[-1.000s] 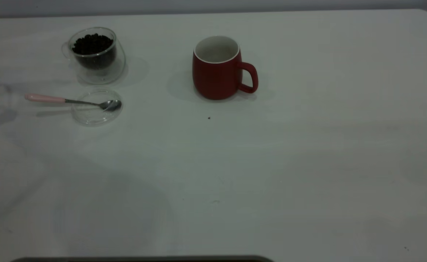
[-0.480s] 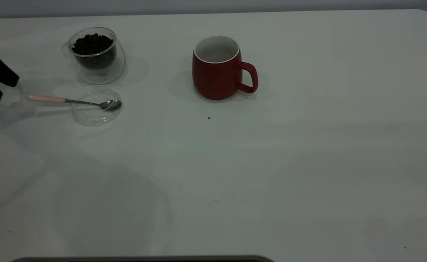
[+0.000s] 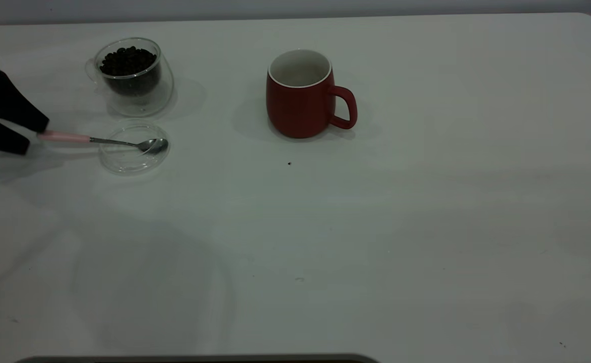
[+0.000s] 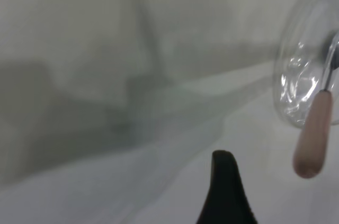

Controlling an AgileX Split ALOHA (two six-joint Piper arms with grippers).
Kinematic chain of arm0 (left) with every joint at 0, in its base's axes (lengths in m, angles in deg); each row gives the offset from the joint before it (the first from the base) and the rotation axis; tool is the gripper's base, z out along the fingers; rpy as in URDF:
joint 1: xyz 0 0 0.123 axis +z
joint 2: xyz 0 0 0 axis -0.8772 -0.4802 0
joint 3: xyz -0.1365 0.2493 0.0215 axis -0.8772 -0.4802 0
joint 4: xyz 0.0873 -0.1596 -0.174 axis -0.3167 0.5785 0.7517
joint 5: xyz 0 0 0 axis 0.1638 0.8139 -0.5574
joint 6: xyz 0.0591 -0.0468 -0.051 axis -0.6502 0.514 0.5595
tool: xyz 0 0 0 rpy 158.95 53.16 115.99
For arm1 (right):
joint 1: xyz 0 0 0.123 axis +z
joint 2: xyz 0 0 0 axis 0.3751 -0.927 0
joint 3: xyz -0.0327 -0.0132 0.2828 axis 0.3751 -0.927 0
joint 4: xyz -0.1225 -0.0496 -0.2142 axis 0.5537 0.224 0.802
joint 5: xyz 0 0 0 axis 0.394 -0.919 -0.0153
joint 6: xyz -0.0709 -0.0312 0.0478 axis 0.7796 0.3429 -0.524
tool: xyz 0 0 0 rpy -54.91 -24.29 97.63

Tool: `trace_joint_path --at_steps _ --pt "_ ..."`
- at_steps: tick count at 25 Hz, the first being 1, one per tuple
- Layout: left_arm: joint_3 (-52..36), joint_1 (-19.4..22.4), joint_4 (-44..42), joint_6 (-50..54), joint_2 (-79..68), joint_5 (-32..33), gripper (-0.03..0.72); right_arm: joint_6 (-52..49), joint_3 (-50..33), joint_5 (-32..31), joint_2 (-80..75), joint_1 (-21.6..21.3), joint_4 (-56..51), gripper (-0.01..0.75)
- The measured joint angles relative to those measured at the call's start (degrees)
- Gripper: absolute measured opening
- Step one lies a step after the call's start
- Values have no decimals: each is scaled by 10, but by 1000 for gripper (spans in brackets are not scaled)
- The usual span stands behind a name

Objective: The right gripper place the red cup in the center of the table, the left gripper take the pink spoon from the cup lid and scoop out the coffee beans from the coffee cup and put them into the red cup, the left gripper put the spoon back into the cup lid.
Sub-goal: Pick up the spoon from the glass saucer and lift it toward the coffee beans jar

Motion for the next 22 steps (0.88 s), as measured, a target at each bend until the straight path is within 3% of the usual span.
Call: trace_joint_path --at_steps 22 --pt "4 -24 81 -76 -35 11 562 0 0 0 0 0 0 589"
